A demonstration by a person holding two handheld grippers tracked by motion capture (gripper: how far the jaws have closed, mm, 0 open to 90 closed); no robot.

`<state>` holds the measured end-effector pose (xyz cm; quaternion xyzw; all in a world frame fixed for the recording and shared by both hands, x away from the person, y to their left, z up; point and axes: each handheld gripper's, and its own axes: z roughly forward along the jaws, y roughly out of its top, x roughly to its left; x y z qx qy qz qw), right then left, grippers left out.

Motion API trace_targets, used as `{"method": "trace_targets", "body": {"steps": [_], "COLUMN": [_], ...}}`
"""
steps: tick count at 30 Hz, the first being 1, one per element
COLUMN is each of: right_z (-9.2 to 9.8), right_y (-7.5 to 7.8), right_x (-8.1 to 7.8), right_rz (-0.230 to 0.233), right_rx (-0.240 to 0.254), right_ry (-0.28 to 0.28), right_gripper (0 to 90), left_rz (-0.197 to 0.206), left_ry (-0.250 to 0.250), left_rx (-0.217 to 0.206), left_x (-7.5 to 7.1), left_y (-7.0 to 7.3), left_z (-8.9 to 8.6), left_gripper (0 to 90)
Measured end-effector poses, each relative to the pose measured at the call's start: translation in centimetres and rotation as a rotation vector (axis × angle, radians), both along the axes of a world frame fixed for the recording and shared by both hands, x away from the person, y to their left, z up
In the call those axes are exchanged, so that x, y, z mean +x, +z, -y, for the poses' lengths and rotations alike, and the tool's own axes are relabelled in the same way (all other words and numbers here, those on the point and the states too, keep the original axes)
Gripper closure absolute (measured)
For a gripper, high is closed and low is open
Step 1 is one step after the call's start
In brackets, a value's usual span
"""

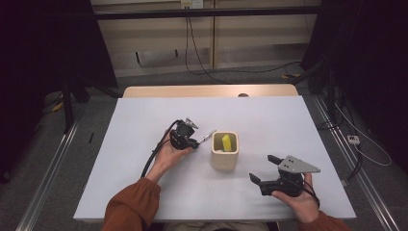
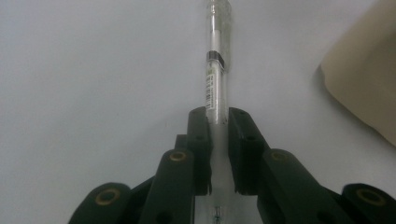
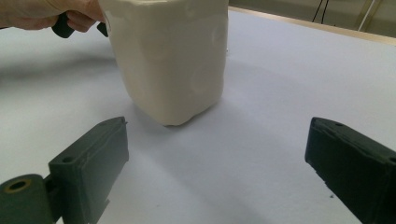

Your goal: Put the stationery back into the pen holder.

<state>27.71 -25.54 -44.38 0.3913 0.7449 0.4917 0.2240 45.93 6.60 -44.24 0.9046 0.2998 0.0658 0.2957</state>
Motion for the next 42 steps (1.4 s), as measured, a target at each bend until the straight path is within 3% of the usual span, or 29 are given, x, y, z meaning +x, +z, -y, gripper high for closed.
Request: {"method": "trace_targets", "body": {"steps": [5,22,33,35,42], "right_z": [0.0,0.0,-0.1,-0.1,-0.2], "right_y": [0.0,-0.1,-0.1,-0.1,-0.1], "right_x": [0.0,0.1,0.1,0.1,0.1], "right_rz": [-0.001,-0.003,-0.002,-0.004,0.001], "right_rx": [0.003,0.001,0.002,0.002,-0.005], "right_ry": [0.000,0.000,0.003,0.006,0.014], "right_gripper": [6.5,6.5,6.5,6.2,3.8], "left_rz": [-0.002,0.047,0.085,0.088,0.117], "left_ry": [0.009,0.020,0.002,-0.005,-0.033], "left_rx": [-0.023,-0.110,-0.164,-0.190,-0.219], "left_x": [-0.1,-1.2,-2.2,-2.6,-4.1], "left_y": [0.3,3.4,5.3,5.7,7.1], "left_z": [-0.2,-2.3,-3.6,-3.8,-4.9], "left_gripper": [80.1,80.2,80.2,80.3,80.2]}}
